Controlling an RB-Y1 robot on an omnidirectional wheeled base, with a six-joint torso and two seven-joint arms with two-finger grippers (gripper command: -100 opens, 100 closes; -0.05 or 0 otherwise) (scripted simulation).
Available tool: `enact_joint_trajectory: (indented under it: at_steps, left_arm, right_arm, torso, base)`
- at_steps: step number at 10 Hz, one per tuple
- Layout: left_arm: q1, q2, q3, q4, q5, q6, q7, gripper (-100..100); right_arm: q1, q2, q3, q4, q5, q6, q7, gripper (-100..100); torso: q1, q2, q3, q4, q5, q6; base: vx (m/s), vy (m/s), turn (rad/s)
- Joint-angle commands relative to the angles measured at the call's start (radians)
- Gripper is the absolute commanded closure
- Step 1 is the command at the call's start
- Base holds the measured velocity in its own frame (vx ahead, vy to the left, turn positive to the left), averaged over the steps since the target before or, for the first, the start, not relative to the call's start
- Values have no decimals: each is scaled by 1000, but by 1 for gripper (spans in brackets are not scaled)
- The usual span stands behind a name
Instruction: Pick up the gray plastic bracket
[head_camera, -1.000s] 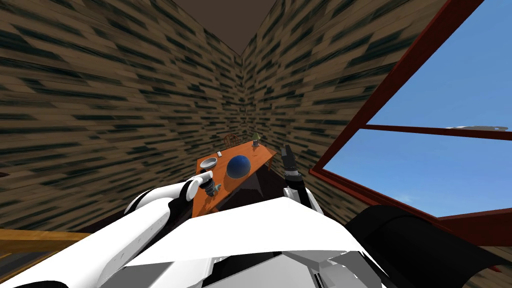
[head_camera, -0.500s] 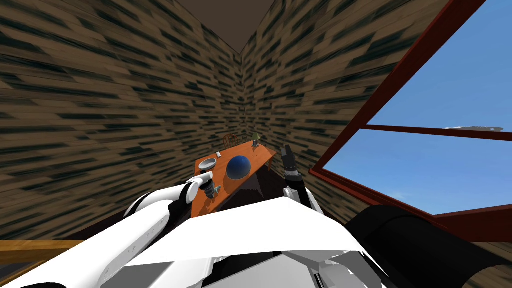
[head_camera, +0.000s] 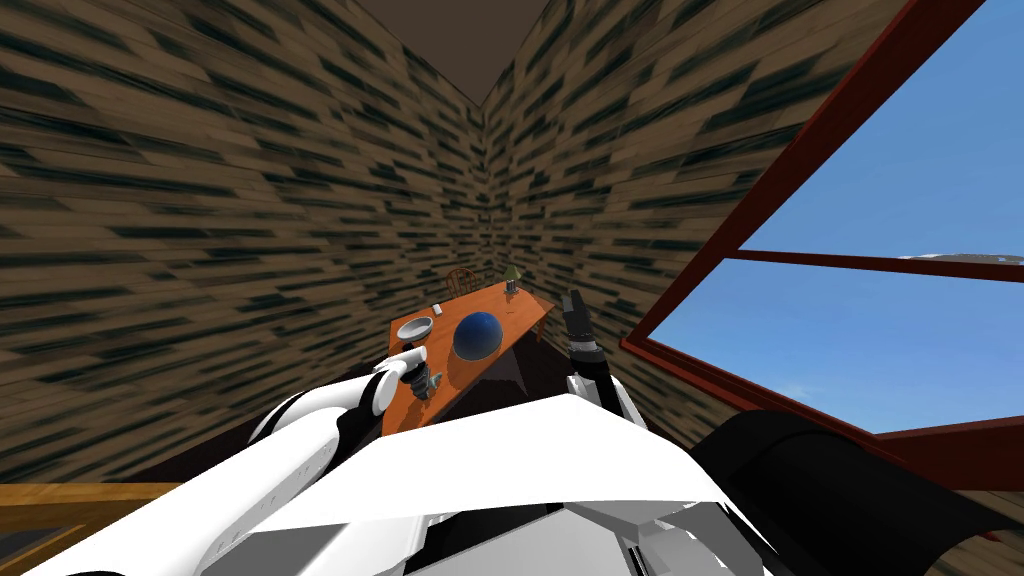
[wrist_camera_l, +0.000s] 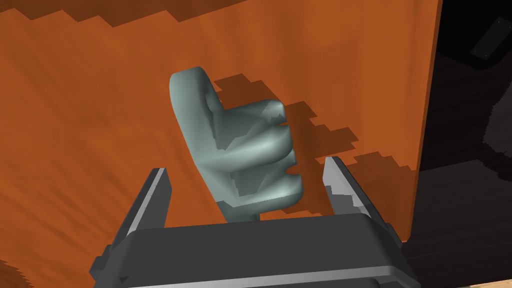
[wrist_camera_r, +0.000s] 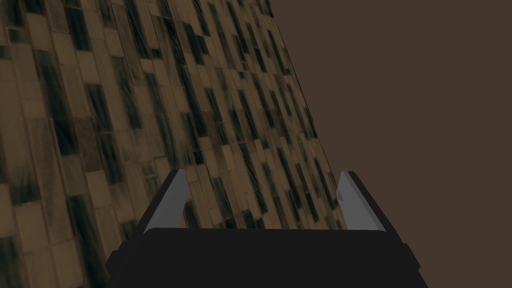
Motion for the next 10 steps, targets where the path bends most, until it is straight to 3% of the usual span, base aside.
enact_joint_trajectory:
  at_steps: [1, 2, 5, 6, 10]
  left_arm:
    - [-23, 7, 1, 50, 1, -22, -5, -100]
    - [-9, -3, -1, 51, 2, -41, -4, -100]
    - [0, -5, -1, 32, 1, -29, -2, -100]
    - [-1, -4, -1, 35, 2, -32, -2, 100]
    - [0, -5, 0, 36, 2, -30, -1, 100]
  right_arm:
    - [0, 0, 0, 0, 0, 0, 0, 0]
    - [0, 0, 0, 0, 0, 0, 0, 0]
    - [0, 0, 0, 0, 0, 0, 0, 0]
    - [0, 0, 0, 0, 0, 0, 0, 0]
    - [0, 0, 0, 0, 0, 0, 0, 0]
  torso:
    - [0, 0, 0, 0, 0, 0]
    - [0, 0, 0, 0, 0, 0]
    - [0, -1, 0, 0, 0, 0]
    - [0, 0, 0, 0, 0, 0]
    - [1, -1, -1, 0, 0, 1]
  base:
    - [0, 0, 0]
    - [17, 10, 1]
    - [12, 6, 0]
    - [0, 0, 0]
    - [0, 0, 0]
